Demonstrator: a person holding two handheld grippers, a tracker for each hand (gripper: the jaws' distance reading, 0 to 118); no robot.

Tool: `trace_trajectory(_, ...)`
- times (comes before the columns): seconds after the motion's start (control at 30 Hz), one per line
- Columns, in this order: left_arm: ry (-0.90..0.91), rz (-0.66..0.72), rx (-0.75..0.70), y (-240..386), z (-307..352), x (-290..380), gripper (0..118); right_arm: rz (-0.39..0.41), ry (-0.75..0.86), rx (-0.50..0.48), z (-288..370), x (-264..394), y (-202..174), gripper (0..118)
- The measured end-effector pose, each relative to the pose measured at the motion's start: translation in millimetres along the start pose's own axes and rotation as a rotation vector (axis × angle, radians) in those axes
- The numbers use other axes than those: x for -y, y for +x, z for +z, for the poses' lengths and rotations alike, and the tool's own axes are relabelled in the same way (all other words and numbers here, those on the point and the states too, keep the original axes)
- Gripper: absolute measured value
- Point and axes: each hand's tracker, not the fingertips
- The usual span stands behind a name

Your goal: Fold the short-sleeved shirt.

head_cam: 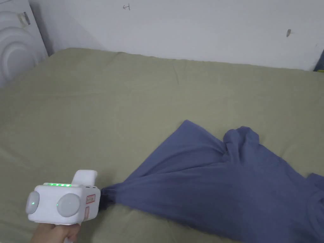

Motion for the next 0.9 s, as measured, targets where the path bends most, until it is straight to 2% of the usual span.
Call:
trace_trajectory(0.23, -0.006, 0.03, -0.014, -1.7, -14.3, -8.8, 3, 0.007, -0.002, -0.008, -6.8, -25.1, 13.4, 0)
trace_trajectory(0.27, 0.054, -0.076, -0.194, -11.9, -9.9, -17.2, 3, 0.016, -0.003, -0.008, -11.2, -32.0, 15.5, 0)
trace_trajectory(0.3, 0.068, -0.106, -0.249, -14.9, -8.9, -21.3, 3, 0.034, -0.004, -0.002, -16.1, -38.8, 17.0, 0)
trace_trajectory(0.4, 0.067, -0.112, -0.262, -7.2, -2.9, -20.3, 3, 0.077, -0.007, 0.011, -36.2, -62.3, 24.0, 0)
trace_trajectory(0.57, 0.056, -0.123, -0.266, 2.7, 3.0, -20.6, 3, 0.085, -0.056, 0.005, -97.3, -119.4, 42.1, 0)
trace_trajectory(0.67, 0.05, -0.133, -0.271, 1.7, 0.4, -21.1, 3, 0.117, -0.065, 0.007, -141.0, -158.6, 41.9, 0)
trace_trajectory(0.83, 0.044, -0.128, -0.265, 2.8, 3.3, -25.6, 3, 0.119, -0.109, -0.006, -214.2, -218.4, 40.8, 0)
trace_trajectory(0.87, 0.041, -0.126, -0.263, -1.2, 3.9, -25.2, 3, 0.131, -0.124, -0.008, -227.5, -227.2, 38.6, 2)
trace_trajectory(0.9, 0.038, -0.124, -0.261, -2.0, 3.6, -26.1, 3, 0.147, -0.147, -0.009, -239.9, -234.6, 37.4, 22)
